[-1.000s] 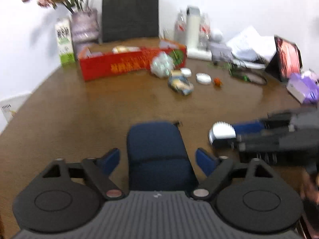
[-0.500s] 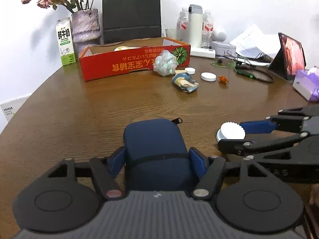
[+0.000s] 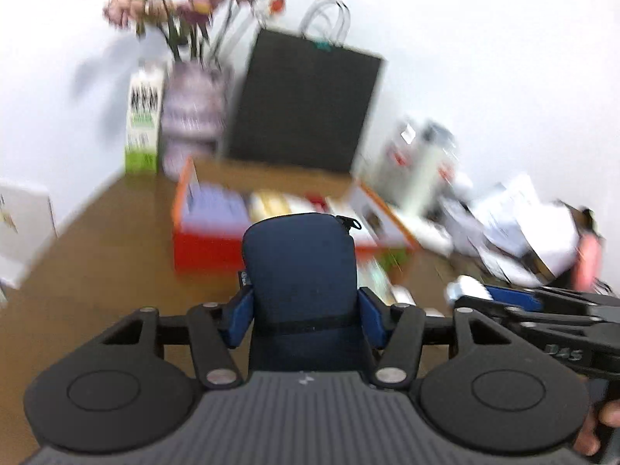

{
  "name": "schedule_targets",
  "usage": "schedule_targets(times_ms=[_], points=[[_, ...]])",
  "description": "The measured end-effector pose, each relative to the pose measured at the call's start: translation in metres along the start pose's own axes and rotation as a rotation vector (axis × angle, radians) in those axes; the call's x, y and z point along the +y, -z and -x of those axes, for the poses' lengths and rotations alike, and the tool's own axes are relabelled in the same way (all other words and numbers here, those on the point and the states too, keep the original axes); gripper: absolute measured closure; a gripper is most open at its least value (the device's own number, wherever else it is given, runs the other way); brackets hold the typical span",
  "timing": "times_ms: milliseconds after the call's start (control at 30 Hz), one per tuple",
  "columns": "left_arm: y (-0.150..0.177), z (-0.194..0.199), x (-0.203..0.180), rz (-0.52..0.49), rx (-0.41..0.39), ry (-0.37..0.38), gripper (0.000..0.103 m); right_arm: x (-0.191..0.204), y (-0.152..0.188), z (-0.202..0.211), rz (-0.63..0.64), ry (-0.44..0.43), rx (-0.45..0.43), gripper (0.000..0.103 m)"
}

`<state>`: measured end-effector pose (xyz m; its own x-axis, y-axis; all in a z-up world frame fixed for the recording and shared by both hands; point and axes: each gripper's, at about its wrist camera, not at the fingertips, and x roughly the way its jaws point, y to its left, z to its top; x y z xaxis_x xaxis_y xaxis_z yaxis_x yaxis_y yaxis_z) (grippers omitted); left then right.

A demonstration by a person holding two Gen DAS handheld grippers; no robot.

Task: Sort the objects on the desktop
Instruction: 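Carry the navy case and white lid into the box and release them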

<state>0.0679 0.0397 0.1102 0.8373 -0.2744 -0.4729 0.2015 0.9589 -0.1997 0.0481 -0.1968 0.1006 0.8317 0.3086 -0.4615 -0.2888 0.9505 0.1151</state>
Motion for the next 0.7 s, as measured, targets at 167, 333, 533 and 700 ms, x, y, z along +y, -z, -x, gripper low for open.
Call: schedule_targets(times_ms=[167,333,533,700], points=[[-0.075,-0.087,0.022,0.001,0.092,-0.053,0.045,-0.022,-0.082,-0.093,-0.034,-0.019,0.044,0.064],[-0.108,-0.176,0.039,-0.007,0.204,-0.172,0.045,-0.035,-0.108,-0.210,-0.078,0.015,0.223,0.064],[-0.095,-0.252,0.050,-0.111,0.315,-0.282,0.044,-0.038,-0.087,-0.277,-0.083,0.062,0.384,0.064],[-0.088,-0.235,0.055,-0.084,0.254,-0.253,0.035,-0.043,-0.090,-0.272,-0.102,0.036,0.369,0.044]])
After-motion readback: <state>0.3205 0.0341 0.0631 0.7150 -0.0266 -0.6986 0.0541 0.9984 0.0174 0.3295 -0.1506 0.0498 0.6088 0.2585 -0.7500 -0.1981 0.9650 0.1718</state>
